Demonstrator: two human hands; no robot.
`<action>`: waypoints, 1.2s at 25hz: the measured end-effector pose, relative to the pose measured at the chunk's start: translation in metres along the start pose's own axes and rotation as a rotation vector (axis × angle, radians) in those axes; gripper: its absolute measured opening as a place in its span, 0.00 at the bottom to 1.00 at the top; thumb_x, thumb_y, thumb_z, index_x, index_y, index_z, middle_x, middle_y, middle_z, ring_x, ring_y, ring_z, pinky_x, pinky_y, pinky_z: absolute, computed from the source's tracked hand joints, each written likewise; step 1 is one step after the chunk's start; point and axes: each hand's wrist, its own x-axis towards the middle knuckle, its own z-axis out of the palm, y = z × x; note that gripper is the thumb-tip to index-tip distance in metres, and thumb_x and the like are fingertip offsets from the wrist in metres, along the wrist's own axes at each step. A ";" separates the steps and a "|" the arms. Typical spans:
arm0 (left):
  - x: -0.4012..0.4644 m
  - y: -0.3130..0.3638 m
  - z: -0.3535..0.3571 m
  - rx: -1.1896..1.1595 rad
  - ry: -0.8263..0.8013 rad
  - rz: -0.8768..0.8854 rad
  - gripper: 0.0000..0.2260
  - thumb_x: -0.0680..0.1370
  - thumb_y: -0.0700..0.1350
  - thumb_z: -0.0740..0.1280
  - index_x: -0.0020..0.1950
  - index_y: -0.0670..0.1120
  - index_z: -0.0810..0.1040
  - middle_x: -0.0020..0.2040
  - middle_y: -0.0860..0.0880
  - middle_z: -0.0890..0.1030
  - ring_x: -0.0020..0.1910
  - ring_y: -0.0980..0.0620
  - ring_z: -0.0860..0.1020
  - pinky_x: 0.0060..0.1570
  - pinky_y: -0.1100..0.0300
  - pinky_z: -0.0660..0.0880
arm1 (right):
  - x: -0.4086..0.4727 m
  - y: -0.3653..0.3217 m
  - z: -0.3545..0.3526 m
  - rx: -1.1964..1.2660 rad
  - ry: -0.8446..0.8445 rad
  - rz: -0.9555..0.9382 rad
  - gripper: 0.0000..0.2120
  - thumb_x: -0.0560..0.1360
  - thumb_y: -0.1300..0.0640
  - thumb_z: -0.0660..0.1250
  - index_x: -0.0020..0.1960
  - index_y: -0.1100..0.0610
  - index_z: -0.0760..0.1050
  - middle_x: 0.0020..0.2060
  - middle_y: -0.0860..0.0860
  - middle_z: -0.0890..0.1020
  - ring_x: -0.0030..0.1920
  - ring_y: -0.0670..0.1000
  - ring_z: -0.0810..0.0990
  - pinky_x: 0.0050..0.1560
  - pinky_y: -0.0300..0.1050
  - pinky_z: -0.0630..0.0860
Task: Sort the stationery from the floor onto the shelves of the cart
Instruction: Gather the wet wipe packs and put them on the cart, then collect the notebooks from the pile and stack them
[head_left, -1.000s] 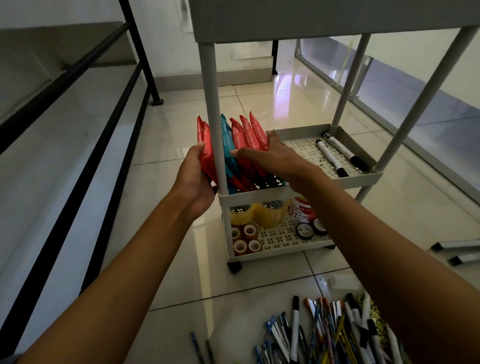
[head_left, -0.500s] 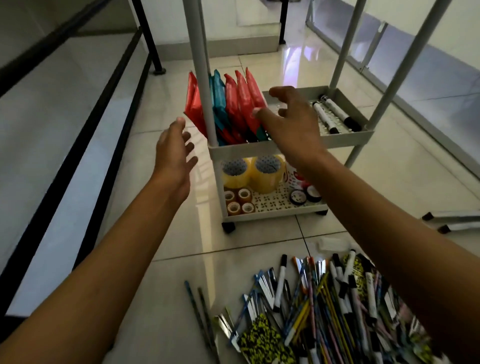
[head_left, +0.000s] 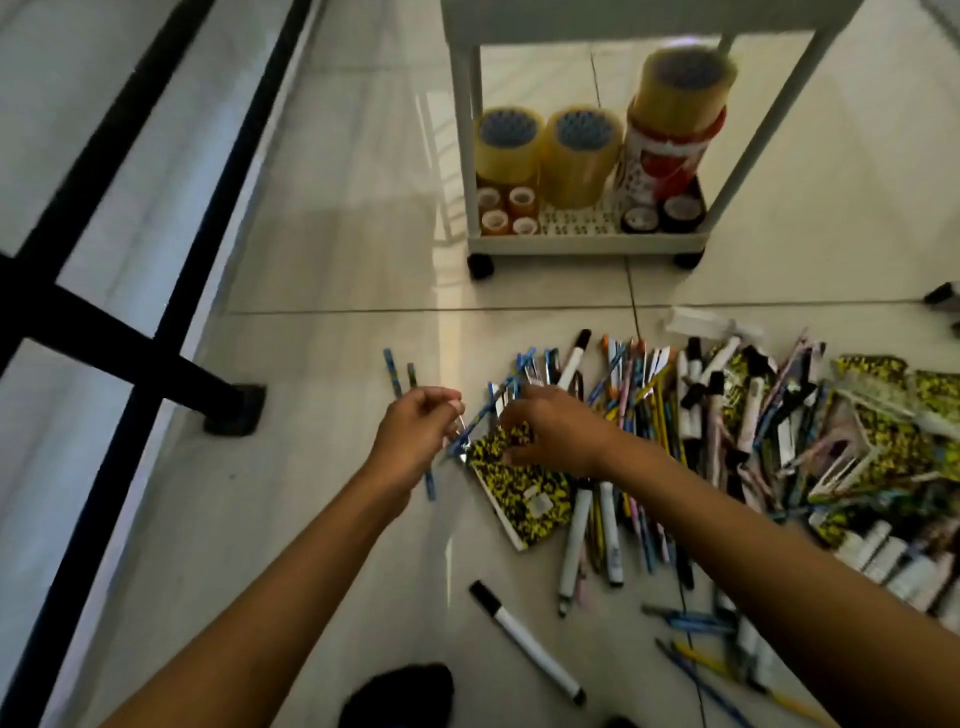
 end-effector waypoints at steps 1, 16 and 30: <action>0.000 -0.016 0.002 0.033 -0.004 -0.001 0.05 0.77 0.38 0.66 0.52 0.43 0.79 0.49 0.44 0.81 0.42 0.53 0.77 0.37 0.68 0.72 | 0.002 0.003 0.010 -0.075 0.005 0.002 0.26 0.71 0.45 0.72 0.66 0.51 0.72 0.61 0.53 0.72 0.62 0.55 0.70 0.61 0.50 0.71; -0.016 -0.062 0.027 0.001 -0.238 0.098 0.16 0.73 0.40 0.72 0.59 0.42 0.76 0.53 0.49 0.82 0.49 0.55 0.80 0.46 0.67 0.77 | -0.028 0.014 0.021 0.621 0.132 0.092 0.12 0.74 0.58 0.70 0.56 0.54 0.73 0.53 0.50 0.78 0.55 0.51 0.76 0.56 0.48 0.76; 0.003 -0.026 0.064 -0.054 -0.271 0.210 0.11 0.78 0.45 0.66 0.59 0.46 0.78 0.54 0.51 0.83 0.54 0.53 0.81 0.58 0.52 0.75 | -0.114 0.176 0.006 0.545 0.864 0.937 0.12 0.76 0.60 0.63 0.58 0.58 0.78 0.56 0.57 0.81 0.56 0.58 0.78 0.59 0.53 0.74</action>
